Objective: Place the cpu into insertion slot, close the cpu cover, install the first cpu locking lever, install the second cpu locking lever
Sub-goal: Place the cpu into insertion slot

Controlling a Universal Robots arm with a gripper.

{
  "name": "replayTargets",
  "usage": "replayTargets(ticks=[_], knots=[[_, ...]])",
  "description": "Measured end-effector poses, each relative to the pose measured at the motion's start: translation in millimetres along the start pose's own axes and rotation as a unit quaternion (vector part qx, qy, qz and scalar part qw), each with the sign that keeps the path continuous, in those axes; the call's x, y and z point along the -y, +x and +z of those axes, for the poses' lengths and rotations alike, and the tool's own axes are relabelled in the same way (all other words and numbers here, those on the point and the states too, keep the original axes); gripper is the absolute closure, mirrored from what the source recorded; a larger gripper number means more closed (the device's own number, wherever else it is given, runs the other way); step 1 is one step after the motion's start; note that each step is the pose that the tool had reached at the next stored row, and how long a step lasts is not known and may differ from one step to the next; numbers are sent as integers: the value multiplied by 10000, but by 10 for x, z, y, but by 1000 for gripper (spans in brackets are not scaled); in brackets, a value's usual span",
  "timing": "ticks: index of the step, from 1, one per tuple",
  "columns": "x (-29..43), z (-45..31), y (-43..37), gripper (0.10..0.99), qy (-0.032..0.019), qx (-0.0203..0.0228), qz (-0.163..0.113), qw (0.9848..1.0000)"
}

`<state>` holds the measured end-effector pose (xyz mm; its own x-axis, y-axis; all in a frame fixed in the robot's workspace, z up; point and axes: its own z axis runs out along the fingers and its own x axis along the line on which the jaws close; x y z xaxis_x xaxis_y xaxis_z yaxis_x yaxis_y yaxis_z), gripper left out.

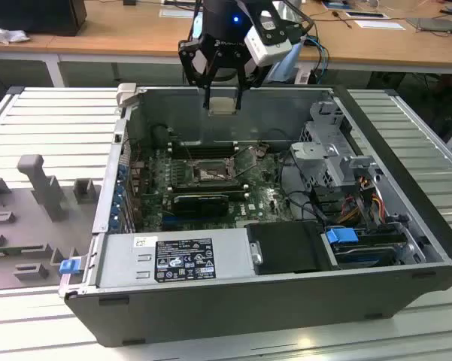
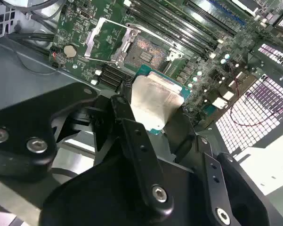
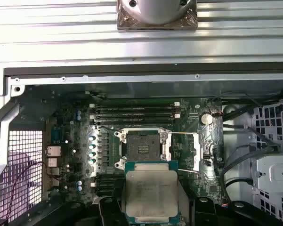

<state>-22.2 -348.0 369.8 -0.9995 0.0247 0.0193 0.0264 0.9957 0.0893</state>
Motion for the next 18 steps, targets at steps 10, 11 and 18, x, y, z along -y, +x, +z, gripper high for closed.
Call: replayTargets(ticks=[10,11,18], knots=[[2,24,0,557,-3,41,458,9989],[3,25,0,557,2,42,466,9989],[3,32,-1,557,-1,70,774,9970]])
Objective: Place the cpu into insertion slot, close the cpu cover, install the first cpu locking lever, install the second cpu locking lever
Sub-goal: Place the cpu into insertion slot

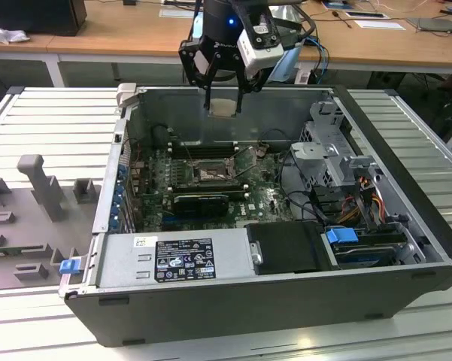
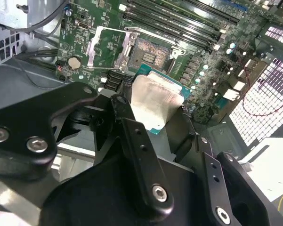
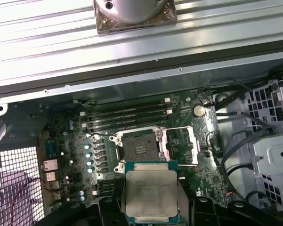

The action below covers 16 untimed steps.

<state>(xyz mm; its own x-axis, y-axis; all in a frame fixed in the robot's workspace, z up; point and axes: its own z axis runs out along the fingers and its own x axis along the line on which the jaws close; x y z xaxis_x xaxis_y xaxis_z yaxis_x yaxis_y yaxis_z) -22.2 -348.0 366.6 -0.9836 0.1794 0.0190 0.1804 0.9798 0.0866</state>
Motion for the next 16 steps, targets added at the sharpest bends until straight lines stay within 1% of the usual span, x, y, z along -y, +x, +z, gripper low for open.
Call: replayTargets(ticks=[7,16], knots=[[0,2,0,557,-4,18,205,9998],[0,4,0,557,-9,40,462,9989]])
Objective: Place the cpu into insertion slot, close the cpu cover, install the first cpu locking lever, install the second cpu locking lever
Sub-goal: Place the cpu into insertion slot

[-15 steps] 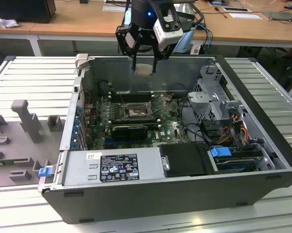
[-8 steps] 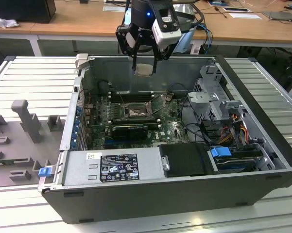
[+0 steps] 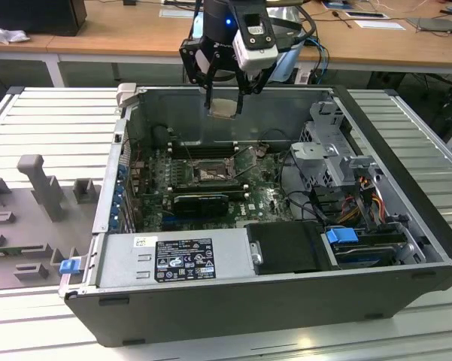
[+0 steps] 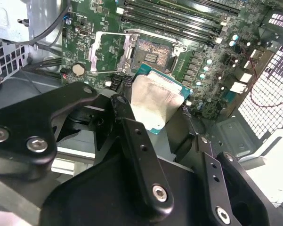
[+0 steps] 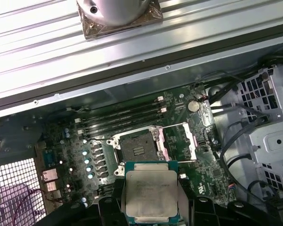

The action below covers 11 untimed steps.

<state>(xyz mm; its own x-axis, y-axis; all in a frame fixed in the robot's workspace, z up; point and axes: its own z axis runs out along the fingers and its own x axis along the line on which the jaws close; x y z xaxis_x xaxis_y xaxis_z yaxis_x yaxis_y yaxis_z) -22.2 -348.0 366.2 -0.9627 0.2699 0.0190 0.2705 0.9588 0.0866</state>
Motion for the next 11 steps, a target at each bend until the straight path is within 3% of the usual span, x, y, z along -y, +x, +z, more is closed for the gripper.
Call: replayTargets(ticks=[11], knots=[[0,2,0,557,-5,25,287,9996]])
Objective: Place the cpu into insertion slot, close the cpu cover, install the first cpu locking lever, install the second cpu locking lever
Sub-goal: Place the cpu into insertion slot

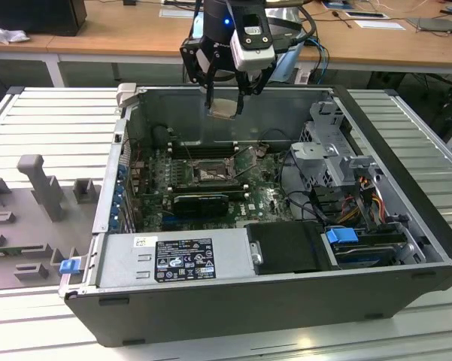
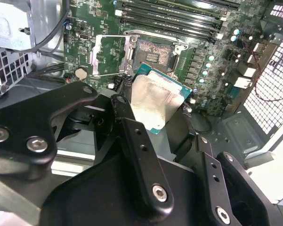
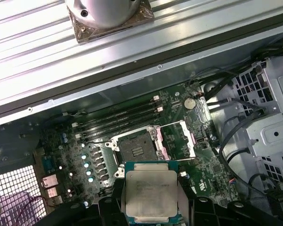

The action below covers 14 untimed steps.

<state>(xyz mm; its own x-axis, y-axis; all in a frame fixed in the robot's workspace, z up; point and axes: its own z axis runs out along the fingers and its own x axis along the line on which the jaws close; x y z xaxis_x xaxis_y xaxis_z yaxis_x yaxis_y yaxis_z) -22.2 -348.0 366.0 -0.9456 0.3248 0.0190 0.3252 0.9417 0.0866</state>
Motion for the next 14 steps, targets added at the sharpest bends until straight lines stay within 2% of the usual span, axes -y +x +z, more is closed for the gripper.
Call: replayTargets(ticks=[14], knots=[[0,3,0,557,-7,29,328,9995]])
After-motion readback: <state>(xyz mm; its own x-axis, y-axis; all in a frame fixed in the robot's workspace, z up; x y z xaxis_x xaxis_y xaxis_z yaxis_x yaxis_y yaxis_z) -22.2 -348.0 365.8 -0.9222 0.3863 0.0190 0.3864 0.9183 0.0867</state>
